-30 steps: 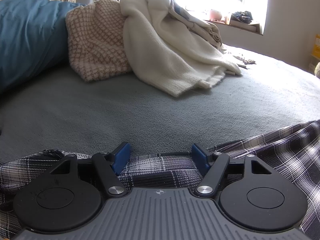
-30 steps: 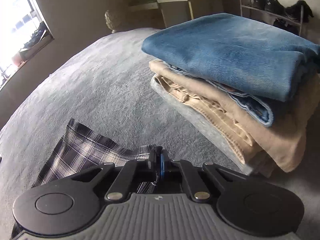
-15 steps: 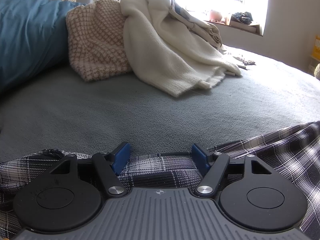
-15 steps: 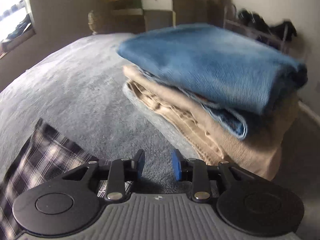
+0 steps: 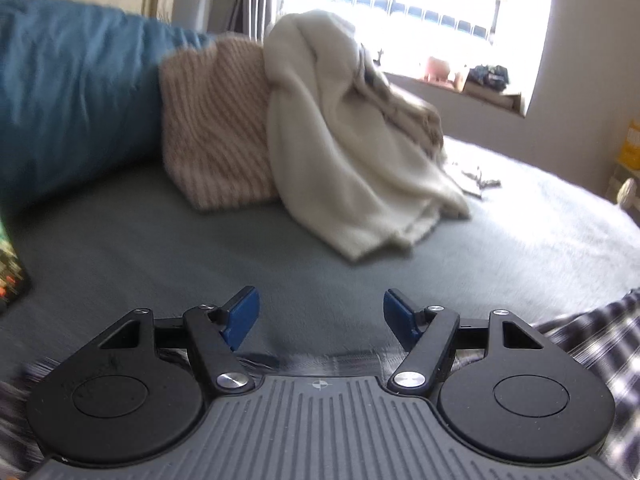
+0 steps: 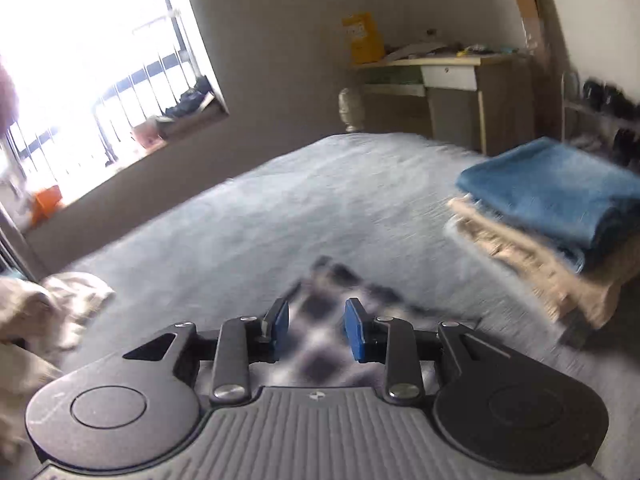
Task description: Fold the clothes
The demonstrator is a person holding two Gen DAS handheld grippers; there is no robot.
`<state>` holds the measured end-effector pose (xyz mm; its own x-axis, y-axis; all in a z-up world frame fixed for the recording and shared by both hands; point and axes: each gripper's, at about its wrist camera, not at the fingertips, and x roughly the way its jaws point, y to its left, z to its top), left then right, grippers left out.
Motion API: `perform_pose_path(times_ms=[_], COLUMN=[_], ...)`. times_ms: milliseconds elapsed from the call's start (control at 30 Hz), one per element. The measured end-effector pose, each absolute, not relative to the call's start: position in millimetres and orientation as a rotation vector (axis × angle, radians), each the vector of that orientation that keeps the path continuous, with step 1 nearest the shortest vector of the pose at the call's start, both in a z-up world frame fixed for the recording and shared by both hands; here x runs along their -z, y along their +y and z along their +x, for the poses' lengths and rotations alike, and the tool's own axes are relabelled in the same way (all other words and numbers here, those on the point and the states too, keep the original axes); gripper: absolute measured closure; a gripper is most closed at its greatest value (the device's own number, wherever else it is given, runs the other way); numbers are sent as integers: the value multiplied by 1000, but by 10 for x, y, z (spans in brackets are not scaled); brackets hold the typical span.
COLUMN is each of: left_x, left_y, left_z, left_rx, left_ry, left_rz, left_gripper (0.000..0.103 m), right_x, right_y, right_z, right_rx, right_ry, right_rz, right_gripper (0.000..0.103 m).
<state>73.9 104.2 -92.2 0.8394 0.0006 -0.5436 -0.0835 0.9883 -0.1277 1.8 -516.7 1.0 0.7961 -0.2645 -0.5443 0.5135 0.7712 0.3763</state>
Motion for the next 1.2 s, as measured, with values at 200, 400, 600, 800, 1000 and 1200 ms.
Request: perform_pose_path(times_ms=[200, 400, 600, 800, 1000, 1200], left_x=[553, 284, 224, 450, 671, 809], left_y=[1457, 1927, 2265, 2335, 2352, 2379], left_z=[335, -209, -675, -999, -1049, -1088], left_rx=[-121, -224, -292, -274, -265, -269], left_ry=[587, 629, 712, 764, 820, 856], left_rz=[-175, -174, -190, -265, -303, -334], left_gripper=[34, 34, 33, 33, 33, 33], right_x=[-219, -34, 343, 621, 867, 905], right_y=[-4693, -4133, -3364, -2444, -1980, -1903], right_z=[-223, -302, -67, 90, 12, -18], right_rx=[257, 104, -75, -236, -303, -320], right_ry=[439, 450, 514, 669, 785, 803], right_rz=[704, 840, 1023, 893, 774, 729], right_gripper=[70, 69, 69, 69, 69, 69])
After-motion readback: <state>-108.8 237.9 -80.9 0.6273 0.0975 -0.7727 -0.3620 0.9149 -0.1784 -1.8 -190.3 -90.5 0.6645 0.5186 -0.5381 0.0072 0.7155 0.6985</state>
